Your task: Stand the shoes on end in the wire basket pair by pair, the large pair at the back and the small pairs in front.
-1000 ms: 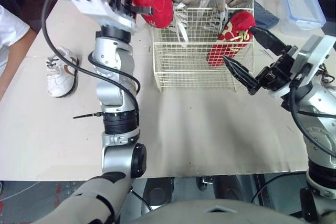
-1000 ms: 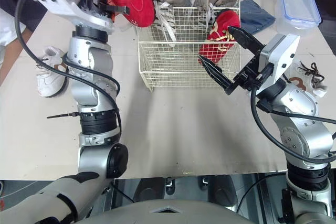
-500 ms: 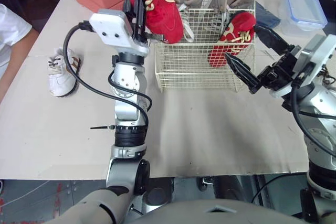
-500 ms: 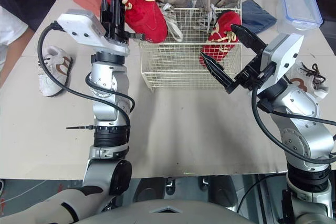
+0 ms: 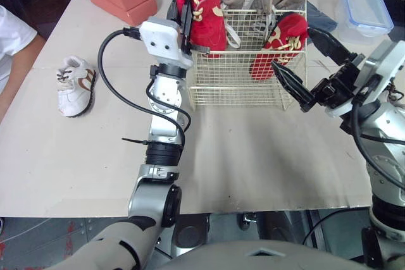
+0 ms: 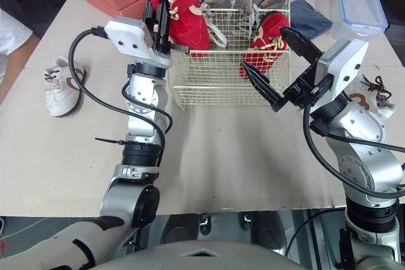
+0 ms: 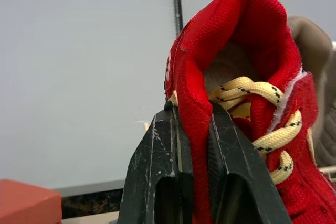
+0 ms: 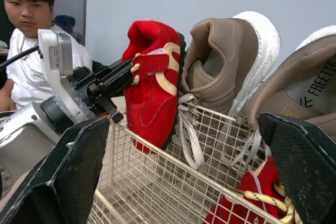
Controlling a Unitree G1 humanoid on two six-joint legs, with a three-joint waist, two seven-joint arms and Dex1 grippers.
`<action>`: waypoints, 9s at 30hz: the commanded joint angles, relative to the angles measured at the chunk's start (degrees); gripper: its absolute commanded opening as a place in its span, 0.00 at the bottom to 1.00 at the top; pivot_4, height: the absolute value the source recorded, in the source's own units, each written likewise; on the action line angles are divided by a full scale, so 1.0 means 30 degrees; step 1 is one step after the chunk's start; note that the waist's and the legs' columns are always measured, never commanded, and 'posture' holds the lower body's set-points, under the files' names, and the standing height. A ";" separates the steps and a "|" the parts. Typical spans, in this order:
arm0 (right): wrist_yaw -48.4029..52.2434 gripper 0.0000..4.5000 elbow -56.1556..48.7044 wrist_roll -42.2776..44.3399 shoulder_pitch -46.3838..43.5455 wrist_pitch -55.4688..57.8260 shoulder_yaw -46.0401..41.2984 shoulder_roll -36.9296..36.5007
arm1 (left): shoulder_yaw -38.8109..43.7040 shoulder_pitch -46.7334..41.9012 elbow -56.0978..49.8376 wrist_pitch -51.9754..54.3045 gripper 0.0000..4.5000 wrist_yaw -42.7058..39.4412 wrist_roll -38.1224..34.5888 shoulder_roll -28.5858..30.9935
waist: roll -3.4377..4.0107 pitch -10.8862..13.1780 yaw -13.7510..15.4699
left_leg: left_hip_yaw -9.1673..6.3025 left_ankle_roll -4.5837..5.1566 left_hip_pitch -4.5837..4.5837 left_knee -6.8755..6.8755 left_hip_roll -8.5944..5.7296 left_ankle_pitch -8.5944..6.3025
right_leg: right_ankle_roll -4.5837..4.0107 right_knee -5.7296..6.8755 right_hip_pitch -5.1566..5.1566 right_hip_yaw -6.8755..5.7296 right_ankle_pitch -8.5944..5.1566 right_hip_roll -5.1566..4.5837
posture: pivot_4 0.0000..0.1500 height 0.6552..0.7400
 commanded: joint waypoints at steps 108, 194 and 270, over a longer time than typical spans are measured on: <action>0.7624 0.01 1.8483 -0.2606 0.4067 -0.2485 -0.9103 -0.7564 | 0.1238 0.2085 -1.5537 2.4787 1.00 -1.4857 -1.9879 1.4419 | 0.0205 -0.0062 -0.0031 | 0.0089 -0.0113 0.0062 -0.0257 -0.0002 0.0065 | 0.0052 -0.0243 0.0003 0.0128 -0.0027 0.0065 | 1.00 0.36; 0.2091 1.00 0.0815 1.2100 0.2428 -0.1147 -0.0690 -1.2431 | -0.4171 -0.2033 -0.8161 2.1783 0.10 -2.0024 -1.0706 0.8322 | 0.0247 0.0007 -0.0033 | 0.0052 -0.0126 0.0057 -0.0172 0.0021 0.0078 | -0.0023 -0.0178 0.0020 0.0101 0.0019 0.0021 | 1.00 0.36; -1.3367 0.00 -0.1406 1.2676 -0.1477 0.5183 -0.2765 -0.3359 | -0.1327 -0.0106 -1.1372 2.3461 0.99 -1.7014 -1.2651 1.0070 | 0.0233 0.0007 -0.0018 | 0.0045 -0.0121 0.0024 -0.0230 0.0009 0.0074 | 0.0009 -0.0236 -0.0006 0.0103 0.0003 0.0052 | 1.00 0.36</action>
